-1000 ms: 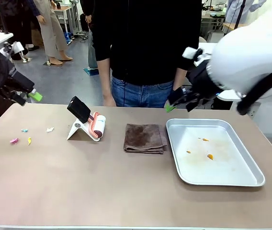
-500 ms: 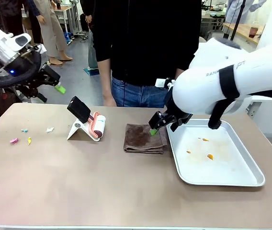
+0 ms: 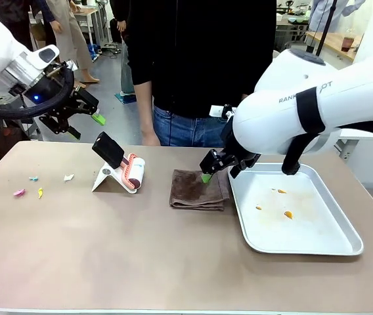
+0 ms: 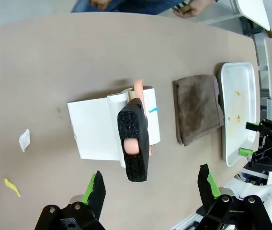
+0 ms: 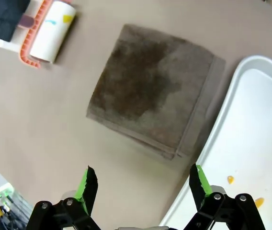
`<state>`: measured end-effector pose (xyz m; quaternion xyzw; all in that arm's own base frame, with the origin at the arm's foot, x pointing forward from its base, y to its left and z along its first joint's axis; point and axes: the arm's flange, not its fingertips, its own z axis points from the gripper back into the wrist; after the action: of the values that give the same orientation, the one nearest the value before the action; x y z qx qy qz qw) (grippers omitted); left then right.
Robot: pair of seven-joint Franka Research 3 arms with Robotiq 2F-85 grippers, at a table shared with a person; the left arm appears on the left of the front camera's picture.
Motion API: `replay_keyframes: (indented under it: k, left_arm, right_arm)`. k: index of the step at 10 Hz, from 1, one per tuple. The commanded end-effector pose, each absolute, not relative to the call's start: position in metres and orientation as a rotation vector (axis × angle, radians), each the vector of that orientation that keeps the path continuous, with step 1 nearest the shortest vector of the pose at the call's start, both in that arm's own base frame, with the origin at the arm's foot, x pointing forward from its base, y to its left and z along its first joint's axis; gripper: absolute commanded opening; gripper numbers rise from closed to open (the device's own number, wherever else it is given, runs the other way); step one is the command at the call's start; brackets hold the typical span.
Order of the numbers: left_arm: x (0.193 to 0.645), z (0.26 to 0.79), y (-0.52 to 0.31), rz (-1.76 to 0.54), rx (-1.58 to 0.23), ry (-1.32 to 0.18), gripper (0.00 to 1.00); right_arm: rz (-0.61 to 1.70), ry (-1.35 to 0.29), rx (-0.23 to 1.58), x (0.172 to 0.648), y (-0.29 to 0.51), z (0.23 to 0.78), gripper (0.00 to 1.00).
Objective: Clean the surface of the table.
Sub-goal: Hold the Lint Roller with your left hand and the towel with your right hand.
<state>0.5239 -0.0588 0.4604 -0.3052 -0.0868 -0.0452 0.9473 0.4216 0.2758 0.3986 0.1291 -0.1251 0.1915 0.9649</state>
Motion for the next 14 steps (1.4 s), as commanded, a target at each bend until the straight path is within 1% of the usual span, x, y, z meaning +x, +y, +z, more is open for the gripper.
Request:
replay_keyframes:
  k: [1, 4, 5, 8, 11, 14]
  left_arm:
    - [0.521, 0.462, -0.055, -0.105, -0.626, -0.168, 1.00]
    - [0.524, 0.460, -0.057, -0.091, -0.623, -0.173, 1.00]
    - [0.517, 0.462, -0.069, -0.131, -0.614, -0.149, 1.00]
    - [0.519, 0.457, -0.079, -0.089, -0.601, -0.079, 1.00]
    - [0.528, 0.449, -0.084, -0.084, -0.605, -0.068, 1.00]
    - [0.546, 0.433, -0.084, -0.098, -0.617, -0.025, 1.00]
  right_arm:
    - [0.400, -0.231, 0.259, 0.421, 0.280, 0.387, 1.00]
    - [0.392, -0.235, 0.260, 0.421, 0.278, 0.390, 1.00]
    - [0.286, -0.245, 0.135, 0.421, 0.285, 0.390, 1.00]
    - [0.241, -0.183, 0.145, 0.441, 0.303, 0.364, 1.00]
    - [0.135, -0.194, 0.112, 0.457, 0.318, 0.357, 1.00]
    - [0.125, -0.175, 0.108, 0.480, 0.329, 0.343, 1.00]
